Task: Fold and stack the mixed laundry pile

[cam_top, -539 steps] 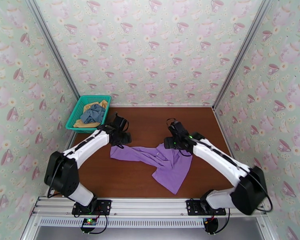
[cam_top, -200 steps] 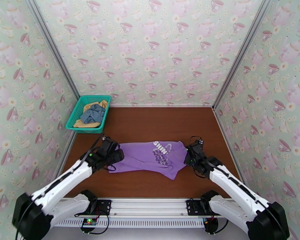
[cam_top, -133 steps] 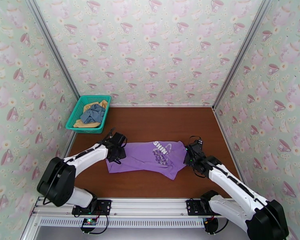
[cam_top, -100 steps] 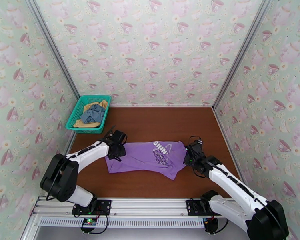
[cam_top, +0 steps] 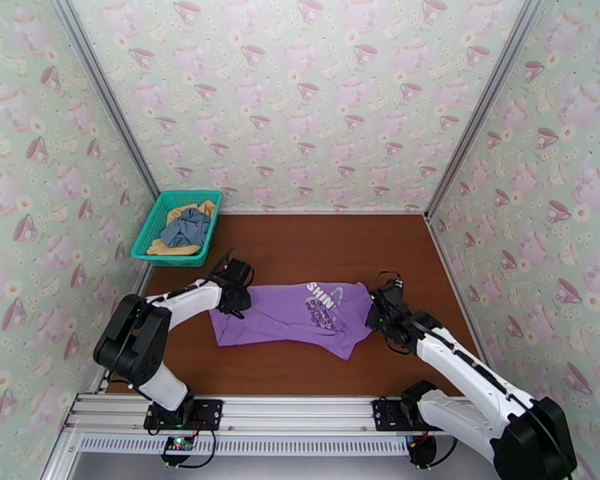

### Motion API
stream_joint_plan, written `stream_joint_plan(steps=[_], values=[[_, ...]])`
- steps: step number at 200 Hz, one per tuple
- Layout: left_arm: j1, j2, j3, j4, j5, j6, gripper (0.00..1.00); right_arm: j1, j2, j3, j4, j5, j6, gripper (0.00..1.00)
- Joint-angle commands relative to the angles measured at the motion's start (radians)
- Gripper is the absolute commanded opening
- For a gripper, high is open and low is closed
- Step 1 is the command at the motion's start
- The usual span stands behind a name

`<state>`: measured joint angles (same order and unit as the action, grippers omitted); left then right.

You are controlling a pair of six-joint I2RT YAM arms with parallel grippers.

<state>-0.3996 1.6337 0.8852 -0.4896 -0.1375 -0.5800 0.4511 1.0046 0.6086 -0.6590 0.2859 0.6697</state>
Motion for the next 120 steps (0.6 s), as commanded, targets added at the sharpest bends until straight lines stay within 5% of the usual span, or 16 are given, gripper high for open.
stream_joint_plan(steps=[1, 66, 120], values=[[0.005, 0.004, -0.017, 0.033, 0.02, 0.013, 0.29, -0.001, 0.009, 0.013, 0.005, -0.018, 0.001, 0.0], [0.004, -0.039, -0.048, 0.032, 0.017, 0.01, 0.12, -0.001, -0.001, 0.019, -0.007, -0.02, 0.002, 0.0], [-0.001, -0.223, -0.02, 0.001, -0.014, 0.067, 0.0, -0.001, 0.01, 0.027, -0.005, -0.015, -0.012, 0.0]])
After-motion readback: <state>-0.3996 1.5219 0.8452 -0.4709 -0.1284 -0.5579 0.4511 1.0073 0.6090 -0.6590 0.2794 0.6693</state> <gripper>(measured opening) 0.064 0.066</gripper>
